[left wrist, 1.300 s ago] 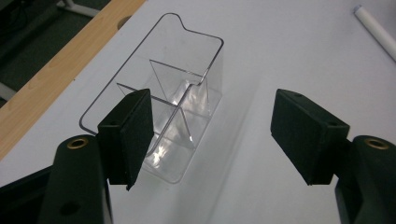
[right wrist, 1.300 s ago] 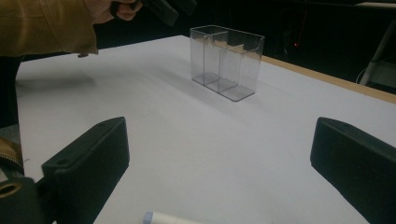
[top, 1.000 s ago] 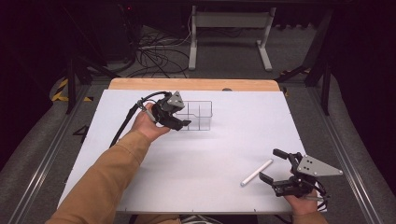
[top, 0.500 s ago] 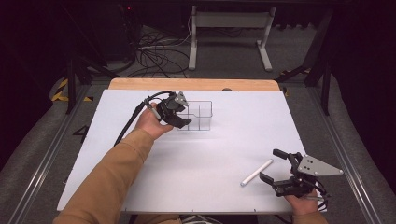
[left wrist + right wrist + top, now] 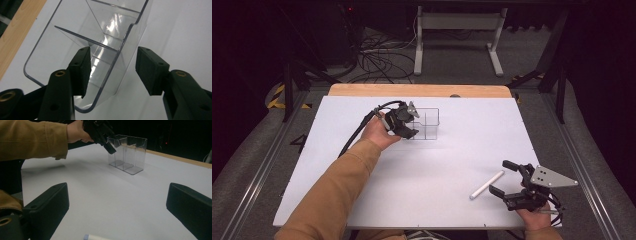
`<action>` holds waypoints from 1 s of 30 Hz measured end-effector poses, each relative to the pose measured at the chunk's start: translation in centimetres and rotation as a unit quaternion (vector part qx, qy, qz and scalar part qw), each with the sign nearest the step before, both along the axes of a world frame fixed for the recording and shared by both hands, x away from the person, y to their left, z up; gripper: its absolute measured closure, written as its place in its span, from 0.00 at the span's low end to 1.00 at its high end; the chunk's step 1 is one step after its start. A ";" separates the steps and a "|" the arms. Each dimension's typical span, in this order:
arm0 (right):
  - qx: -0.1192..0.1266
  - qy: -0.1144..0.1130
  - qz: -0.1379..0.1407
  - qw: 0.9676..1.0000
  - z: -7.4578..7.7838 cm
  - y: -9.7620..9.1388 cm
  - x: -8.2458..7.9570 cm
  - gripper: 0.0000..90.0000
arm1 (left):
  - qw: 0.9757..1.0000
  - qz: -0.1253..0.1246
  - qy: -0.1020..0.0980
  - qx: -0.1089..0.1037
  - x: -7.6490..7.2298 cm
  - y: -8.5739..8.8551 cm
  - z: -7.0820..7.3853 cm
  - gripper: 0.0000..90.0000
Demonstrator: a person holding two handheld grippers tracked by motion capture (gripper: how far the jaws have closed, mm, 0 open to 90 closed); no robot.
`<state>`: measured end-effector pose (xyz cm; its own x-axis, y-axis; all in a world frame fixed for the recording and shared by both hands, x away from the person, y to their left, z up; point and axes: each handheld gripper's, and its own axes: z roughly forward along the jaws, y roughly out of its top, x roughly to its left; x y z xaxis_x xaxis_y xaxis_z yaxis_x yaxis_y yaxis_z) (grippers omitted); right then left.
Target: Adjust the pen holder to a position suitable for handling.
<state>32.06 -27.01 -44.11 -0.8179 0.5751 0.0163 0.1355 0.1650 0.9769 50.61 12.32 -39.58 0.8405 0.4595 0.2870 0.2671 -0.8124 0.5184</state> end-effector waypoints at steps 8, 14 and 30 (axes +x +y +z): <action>0.000 0.002 0.001 1.000 -0.1 0.0 0.0 0.06 | 0.999 -0.002 -0.014 0.030 -0.4 -0.2 -0.1 0.65; -0.002 0.008 0.006 1.000 -0.2 0.2 0.2 0.06 | 1.000 -0.007 -0.004 0.018 -0.4 0.2 0.2 0.71; 0.000 0.022 0.017 1.000 -0.5 0.3 0.4 0.06 | 0.997 -0.068 0.001 0.039 -1.2 0.7 0.7 0.96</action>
